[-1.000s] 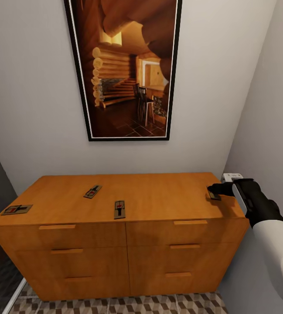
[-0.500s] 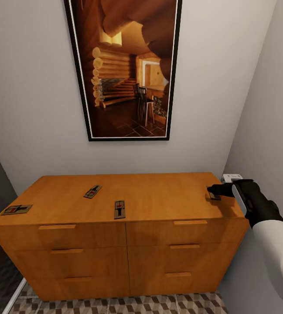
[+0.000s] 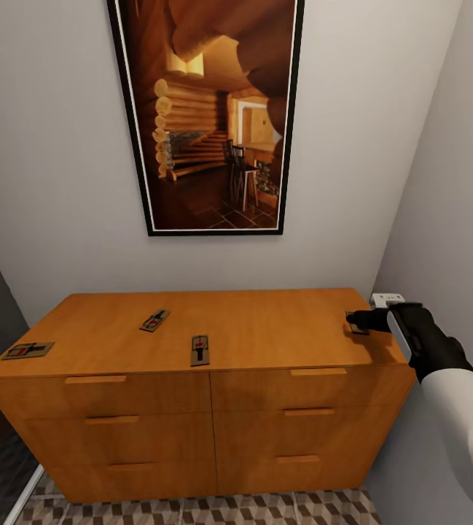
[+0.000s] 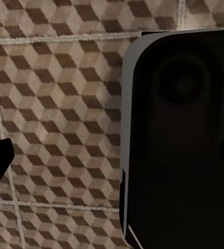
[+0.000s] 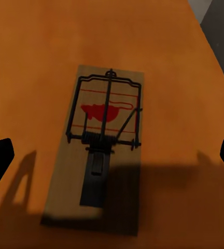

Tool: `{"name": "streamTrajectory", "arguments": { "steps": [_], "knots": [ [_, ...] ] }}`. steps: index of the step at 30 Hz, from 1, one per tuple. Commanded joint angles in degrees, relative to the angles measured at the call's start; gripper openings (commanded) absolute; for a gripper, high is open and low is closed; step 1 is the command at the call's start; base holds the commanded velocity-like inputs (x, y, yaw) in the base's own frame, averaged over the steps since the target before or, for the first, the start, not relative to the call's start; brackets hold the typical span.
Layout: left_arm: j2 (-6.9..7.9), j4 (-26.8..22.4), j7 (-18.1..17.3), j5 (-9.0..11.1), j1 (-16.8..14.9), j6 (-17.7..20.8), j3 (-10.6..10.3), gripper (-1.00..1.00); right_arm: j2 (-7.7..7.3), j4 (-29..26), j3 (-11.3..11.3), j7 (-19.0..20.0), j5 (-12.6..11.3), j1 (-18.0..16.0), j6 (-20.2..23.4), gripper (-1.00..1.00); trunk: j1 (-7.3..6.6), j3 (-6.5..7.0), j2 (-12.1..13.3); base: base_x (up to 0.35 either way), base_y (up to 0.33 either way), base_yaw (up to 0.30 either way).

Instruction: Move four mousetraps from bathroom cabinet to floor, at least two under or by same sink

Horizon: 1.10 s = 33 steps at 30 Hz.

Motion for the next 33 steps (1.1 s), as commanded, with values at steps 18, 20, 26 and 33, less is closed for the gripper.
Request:
{"name": "streamTrajectory", "arguments": {
  "steps": [18, 20, 26, 33],
  "knots": [
    [0.00, 0.1, 0.1, 0.0, 0.0, -0.3, 0.0, 1.00, 0.01, 2.2, -0.1, 0.2, -0.1, 0.0, -2.2, 1.00, 0.00, -0.04, 0.0, 0.000, 0.000, 0.000],
    [0.00, 0.1, 0.1, 0.0, 0.0, -0.3, 0.0, 1.00, 0.01, 2.3, -0.1, 0.2, -0.1, 0.0, -2.2, 1.00, 0.00, -0.04, 0.0, 0.000, 0.000, 0.000],
    [0.00, 0.1, 0.1, 0.0, 0.0, -0.3, 0.0, 1.00, 0.01, 2.5, -0.1, 0.2, -0.1, 0.0, -2.2, 1.00, 0.00, -0.04, 0.0, 0.000, 0.000, 0.000],
    [0.00, 0.1, 0.1, 0.0, 0.0, -0.3, 0.0, 1.00, 0.01, 3.5, -0.1, 0.2, -0.2, 0.0, -2.9, 1.00, 0.00, -0.04, 0.0, 0.000, 0.000, 0.000]
  ]
}}
